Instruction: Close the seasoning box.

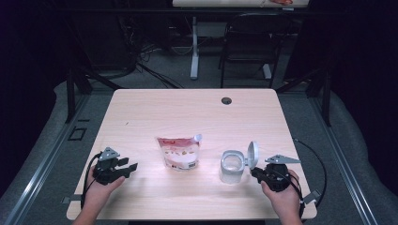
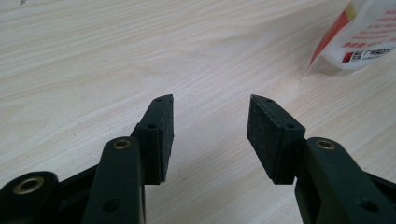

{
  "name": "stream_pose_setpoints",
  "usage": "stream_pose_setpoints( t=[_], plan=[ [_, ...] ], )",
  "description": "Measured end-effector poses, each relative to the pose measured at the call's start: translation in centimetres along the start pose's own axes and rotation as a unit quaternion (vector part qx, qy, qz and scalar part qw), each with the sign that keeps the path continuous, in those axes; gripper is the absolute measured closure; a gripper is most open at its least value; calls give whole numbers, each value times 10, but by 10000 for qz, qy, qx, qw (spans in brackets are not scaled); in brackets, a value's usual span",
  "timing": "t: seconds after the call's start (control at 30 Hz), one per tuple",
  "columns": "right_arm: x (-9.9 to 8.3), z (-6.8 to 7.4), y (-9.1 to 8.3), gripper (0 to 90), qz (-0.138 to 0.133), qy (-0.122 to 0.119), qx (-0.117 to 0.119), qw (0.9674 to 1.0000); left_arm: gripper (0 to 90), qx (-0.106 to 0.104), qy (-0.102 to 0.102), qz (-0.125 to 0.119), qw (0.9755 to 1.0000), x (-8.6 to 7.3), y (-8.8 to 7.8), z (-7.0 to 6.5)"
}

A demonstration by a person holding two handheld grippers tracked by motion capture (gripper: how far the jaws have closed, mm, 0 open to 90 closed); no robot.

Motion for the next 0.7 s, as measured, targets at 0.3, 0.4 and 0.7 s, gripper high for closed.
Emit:
stream_pose_setpoints(
  t=[0.3, 0.4, 0.7],
  plan=[
    [4, -3, 5, 820, -23, 38, -51, 10000, 512, 12, -25, 20, 10000, -2, -3, 1],
    [6, -5, 7, 818, -44, 82, -73, 9999, 512, 21, -24, 23, 10000, -2, -3, 1],
    [14, -11, 15, 808, -98, 220, -35, 9997, 512, 25, -13, 73, 10000, -3, -4, 1]
  ],
)
Point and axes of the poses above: each handheld gripper's, and its own axes: y roughly forward along the jaws, x roughly out of its top, z roughly to its left, the point moved 2 cm from there along y, roughly forward along the jaws, and after that the axes turned 14 degrees about -x, right-handed, at the moved point
